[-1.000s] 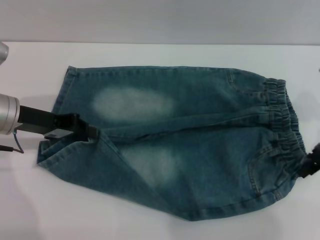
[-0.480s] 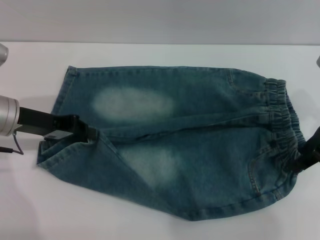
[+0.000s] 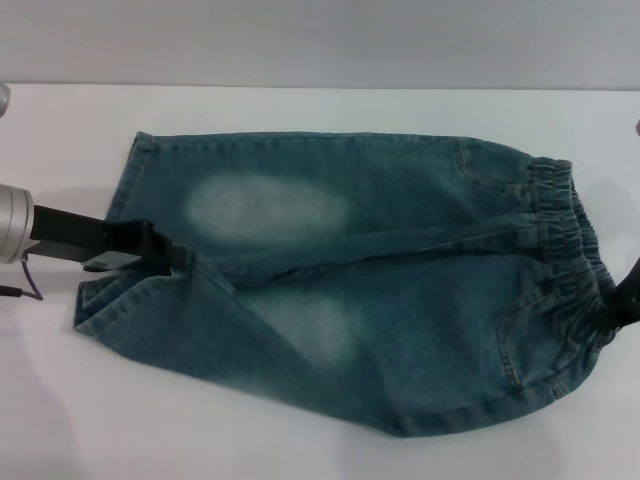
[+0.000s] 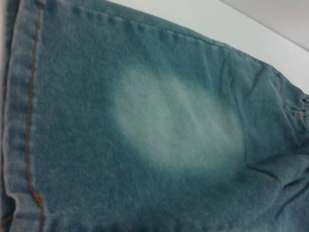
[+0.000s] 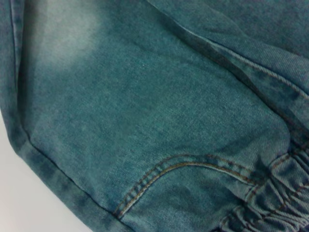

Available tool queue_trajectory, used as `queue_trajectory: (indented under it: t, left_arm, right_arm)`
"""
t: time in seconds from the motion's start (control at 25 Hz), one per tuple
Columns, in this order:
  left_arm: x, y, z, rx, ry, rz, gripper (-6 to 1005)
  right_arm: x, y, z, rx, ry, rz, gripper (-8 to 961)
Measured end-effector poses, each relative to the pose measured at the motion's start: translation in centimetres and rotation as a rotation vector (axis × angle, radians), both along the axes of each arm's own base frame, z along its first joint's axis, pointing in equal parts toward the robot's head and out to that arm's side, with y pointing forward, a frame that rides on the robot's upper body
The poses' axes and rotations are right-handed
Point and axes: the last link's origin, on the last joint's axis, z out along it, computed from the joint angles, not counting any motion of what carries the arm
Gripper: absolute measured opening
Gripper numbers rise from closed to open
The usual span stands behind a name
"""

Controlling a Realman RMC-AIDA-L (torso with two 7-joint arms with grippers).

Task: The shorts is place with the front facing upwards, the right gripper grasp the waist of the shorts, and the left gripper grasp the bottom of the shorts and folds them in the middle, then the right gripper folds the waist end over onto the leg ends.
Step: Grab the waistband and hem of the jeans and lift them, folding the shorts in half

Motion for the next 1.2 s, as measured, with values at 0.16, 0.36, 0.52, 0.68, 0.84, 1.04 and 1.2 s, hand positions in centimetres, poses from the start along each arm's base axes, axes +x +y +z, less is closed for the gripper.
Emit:
queue_trajectory:
  t: [0.16,0.36,0.52,0.68,0.84,1.04,1.2]
  left_arm:
    - [0.0,0.4,0.2,0.02,0.007,0.002,80]
    - [0.2,1.5,1.0,0.082,0.012,0.005,81]
    - [0.1,2.4,1.7,0.151,0.011,0.024,82]
    - [0.2,3.5,2.3,0.215,0.022,0.034,83]
    - [0.5,4.6,2.6,0.267,0.047,0.029,85]
    - [0.9,6.0,2.5,0.342,0.072,0.024,86]
    - [1.7,7.2,2.6,0.397,0.091,0.011,87]
  right_arm:
    - [0.3,-0.1,0.3,0.022,0.026,-0.001,17]
    - [0.3,0.6,1.8,0.17,0.193,-0.024,1]
    - [0.4,1.5,3.2,0.363,0.349,-0.058,5]
    - [0.1,1.8,3.4,0.474,0.495,-0.083,10]
    - [0.1,2.0,2.4,0.564,0.588,-0.129,15]
    - [1.3,2.6,1.3,0.674,0.605,-0.198,21]
    - [2.4,3.2,0.6,0.767,0.592,-0.232,26]
